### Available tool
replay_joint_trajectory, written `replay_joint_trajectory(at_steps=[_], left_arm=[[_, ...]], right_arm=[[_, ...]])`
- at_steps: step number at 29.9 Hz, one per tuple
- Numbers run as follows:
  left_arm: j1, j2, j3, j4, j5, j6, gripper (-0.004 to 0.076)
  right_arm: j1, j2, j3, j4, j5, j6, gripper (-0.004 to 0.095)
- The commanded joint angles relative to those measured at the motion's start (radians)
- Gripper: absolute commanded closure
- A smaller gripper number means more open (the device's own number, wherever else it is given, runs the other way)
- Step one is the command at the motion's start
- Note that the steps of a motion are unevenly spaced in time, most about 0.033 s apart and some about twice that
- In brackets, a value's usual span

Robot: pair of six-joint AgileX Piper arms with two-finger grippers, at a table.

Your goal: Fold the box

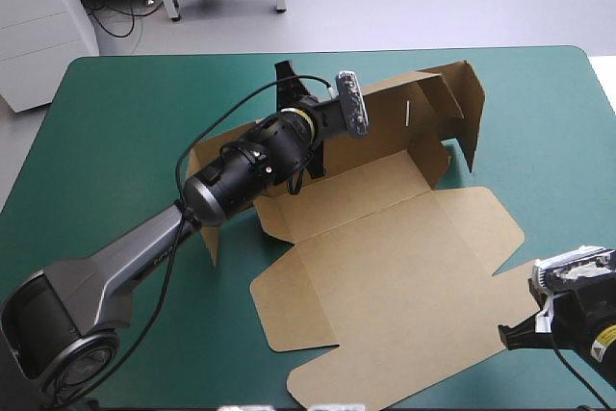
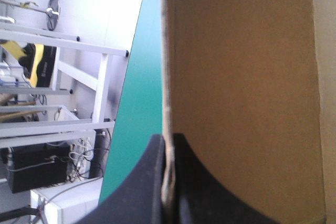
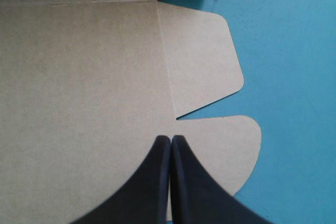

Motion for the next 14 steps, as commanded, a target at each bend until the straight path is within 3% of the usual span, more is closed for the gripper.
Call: replay_joint_trajectory(at_steps=[1, 5, 14], left_arm=[[-0.037, -0.089, 0.069, 0.124, -0.119, -0.017, 0.0756], [-0.068, -0.158, 0.229, 0.263, -0.239, -0.088, 0.0756], [-0.078, -0.319, 0.509, 0.658, -0.384, -0.410, 0.0756]], right_arm=[[-0.008, 0.008, -0.060, -0.018, -0.043, -0.001, 0.0931], [-0.008, 0.008, -0.064, -0.018, -0.033, -0.001, 0.0931], [-0.008, 0.008, -0.064, -0.018, -0.021, 0.030, 0.0931]])
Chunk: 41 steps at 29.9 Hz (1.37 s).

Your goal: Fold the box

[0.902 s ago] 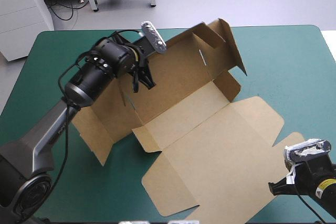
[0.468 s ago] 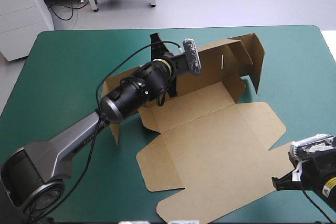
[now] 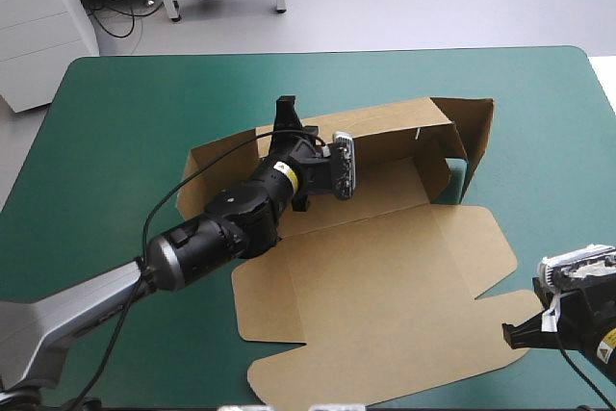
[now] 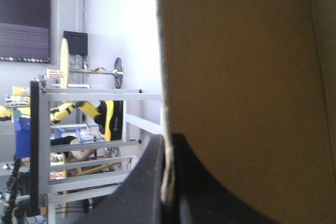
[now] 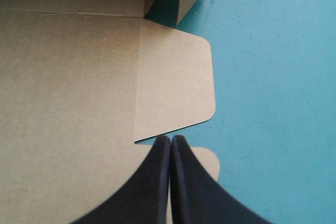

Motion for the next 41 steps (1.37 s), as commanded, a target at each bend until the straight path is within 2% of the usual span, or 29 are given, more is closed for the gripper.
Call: replay_joint_trajectory(at_steps=[1, 7, 16, 24, 30, 41], left_arm=[[-0.006, -0.101, 0.056, 0.204, -0.092, -0.129, 0.0756], [-0.006, -0.146, 0.138, 0.361, -0.110, -0.271, 0.0756], [-0.006, -0.148, 0.191, 0.367, -0.196, -0.281, 0.0756], [-0.006, -0.148, 0.223, 0.374, -0.223, -0.281, 0.0756], [-0.004, -0.148, 0.268, 0.422, -0.202, -0.284, 0.0756], [-0.004, -0.148, 0.299, 0.514, -0.235, -0.359, 0.0756]], right_arm=[[-0.008, 0.008, -0.032, -0.016, -0.051, 0.008, 0.0931], [-0.008, 0.008, -0.032, -0.016, -0.045, 0.012, 0.0931], [-0.008, 0.008, -0.032, -0.016, -0.046, 0.015, 0.0931], [-0.008, 0.008, -0.032, -0.016, -0.047, 0.019, 0.0931], [-0.008, 0.008, -0.032, -0.016, -0.047, 0.019, 0.0931], [-0.008, 0.008, -0.032, -0.005, -0.042, 0.033, 0.0931]])
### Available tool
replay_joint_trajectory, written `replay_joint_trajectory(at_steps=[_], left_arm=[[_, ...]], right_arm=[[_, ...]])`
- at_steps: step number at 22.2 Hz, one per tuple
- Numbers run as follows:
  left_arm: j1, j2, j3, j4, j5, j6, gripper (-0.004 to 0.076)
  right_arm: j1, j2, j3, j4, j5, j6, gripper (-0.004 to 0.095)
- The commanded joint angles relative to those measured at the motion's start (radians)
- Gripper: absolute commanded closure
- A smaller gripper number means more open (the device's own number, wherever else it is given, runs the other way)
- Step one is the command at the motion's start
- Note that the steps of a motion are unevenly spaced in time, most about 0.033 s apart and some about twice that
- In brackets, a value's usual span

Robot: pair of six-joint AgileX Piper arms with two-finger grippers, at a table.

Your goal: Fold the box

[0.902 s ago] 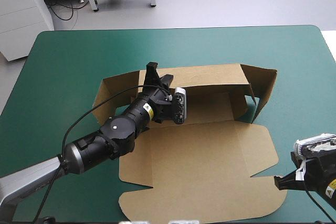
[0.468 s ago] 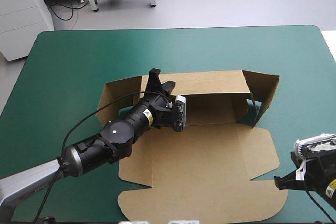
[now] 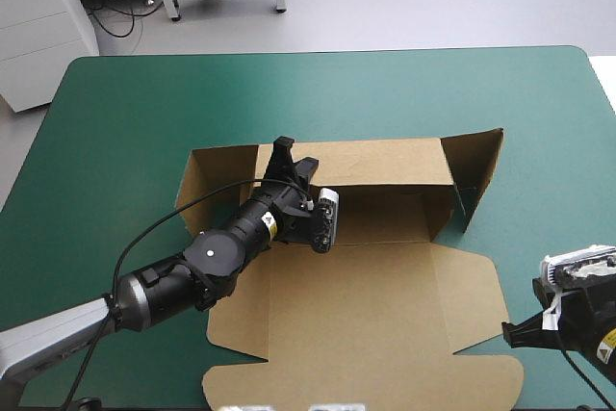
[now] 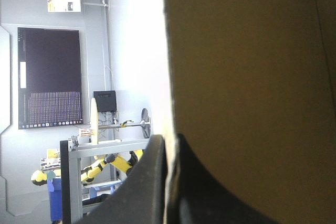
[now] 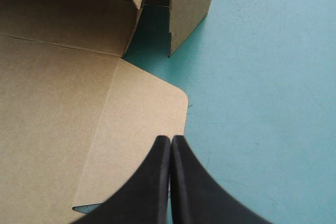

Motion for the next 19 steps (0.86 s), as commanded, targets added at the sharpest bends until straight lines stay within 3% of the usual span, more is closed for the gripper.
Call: replay_joint_trajectory(at_steps=[1, 9, 13, 16, 19], left_arm=[[-0.004, -0.027, -0.014, 0.038, -0.030, -0.014, 0.0756], [-0.004, -0.027, -0.014, 0.041, 0.038, -0.095, 0.0756], [-0.004, -0.027, -0.014, 0.057, 0.032, -0.139, 0.0756], [-0.004, -0.027, -0.014, 0.059, 0.031, -0.163, 0.0756], [-0.004, -0.027, -0.014, 0.059, 0.040, -0.171, 0.0756]], right_arm=[[-0.008, 0.008, -0.032, -0.009, -0.050, 0.000, 0.0931], [-0.008, 0.018, -0.073, -0.026, -0.072, 0.017, 0.0916], [-0.008, 0.051, -0.202, -0.075, -0.048, 0.017, 0.0803], [-0.008, 0.102, -0.313, -0.148, -0.044, 0.043, 0.0599], [-0.008, 0.172, -0.415, -0.151, -0.043, 0.047, 0.0286]])
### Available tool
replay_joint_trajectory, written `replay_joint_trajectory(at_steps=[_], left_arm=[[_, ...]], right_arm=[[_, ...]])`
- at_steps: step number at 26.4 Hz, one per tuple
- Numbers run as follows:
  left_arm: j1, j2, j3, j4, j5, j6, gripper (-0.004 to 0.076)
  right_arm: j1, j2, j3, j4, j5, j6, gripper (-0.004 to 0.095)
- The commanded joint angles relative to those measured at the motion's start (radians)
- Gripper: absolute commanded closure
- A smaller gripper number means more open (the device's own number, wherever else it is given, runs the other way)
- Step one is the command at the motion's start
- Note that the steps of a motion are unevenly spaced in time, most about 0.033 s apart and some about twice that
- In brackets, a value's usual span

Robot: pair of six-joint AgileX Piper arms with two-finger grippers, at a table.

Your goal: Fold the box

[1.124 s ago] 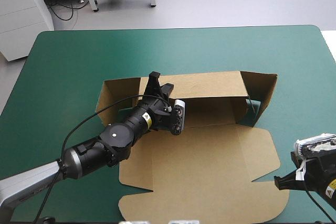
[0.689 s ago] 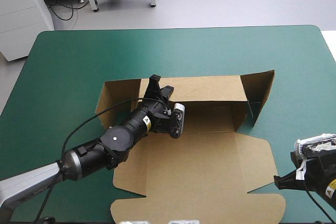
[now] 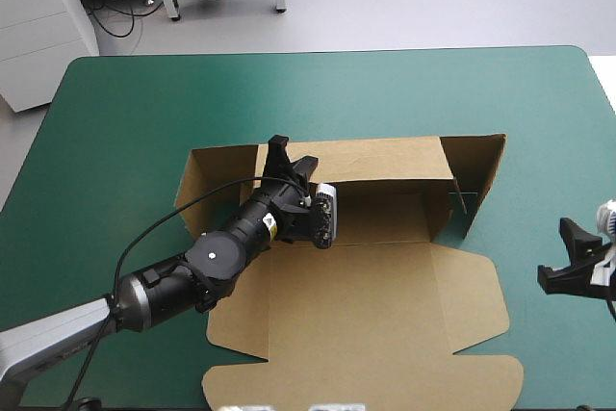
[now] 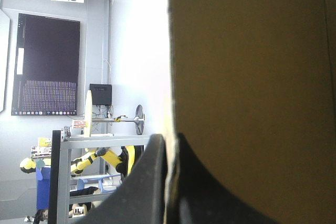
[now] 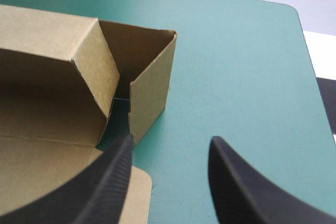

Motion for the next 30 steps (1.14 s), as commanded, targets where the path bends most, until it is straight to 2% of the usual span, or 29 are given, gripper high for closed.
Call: replay_joint_trajectory(at_steps=[1, 5, 21, 23, 28, 30], left_arm=[[-0.004, -0.027, -0.017, 0.003, 0.025, -0.032, 0.0756], [-0.004, -0.027, -0.017, 0.058, 0.061, -0.042, 0.0756], [-0.004, -0.072, -0.027, 0.101, 0.061, -0.097, 0.0756], [-0.004, -0.078, -0.027, 0.096, 0.061, -0.097, 0.0756], [-0.004, -0.080, -0.027, 0.076, 0.061, -0.097, 0.0756], [-0.004, -0.080, -0.027, 0.074, 0.061, -0.097, 0.0756]], right_arm=[[-0.008, 0.074, -0.101, -0.029, -0.055, 0.010, 0.0244], [-0.008, 0.208, -0.219, -0.052, -0.053, 0.029, 0.0228], [-0.021, 0.641, -0.562, -0.096, -0.036, 0.095, 0.0222], [-0.055, 0.693, -0.603, -0.025, -0.025, 0.063, 0.0222], [-0.219, 0.796, -0.664, 0.265, -0.017, -0.075, 0.0222], [-0.269, 0.830, -0.674, 0.345, 0.008, -0.117, 0.0222]])
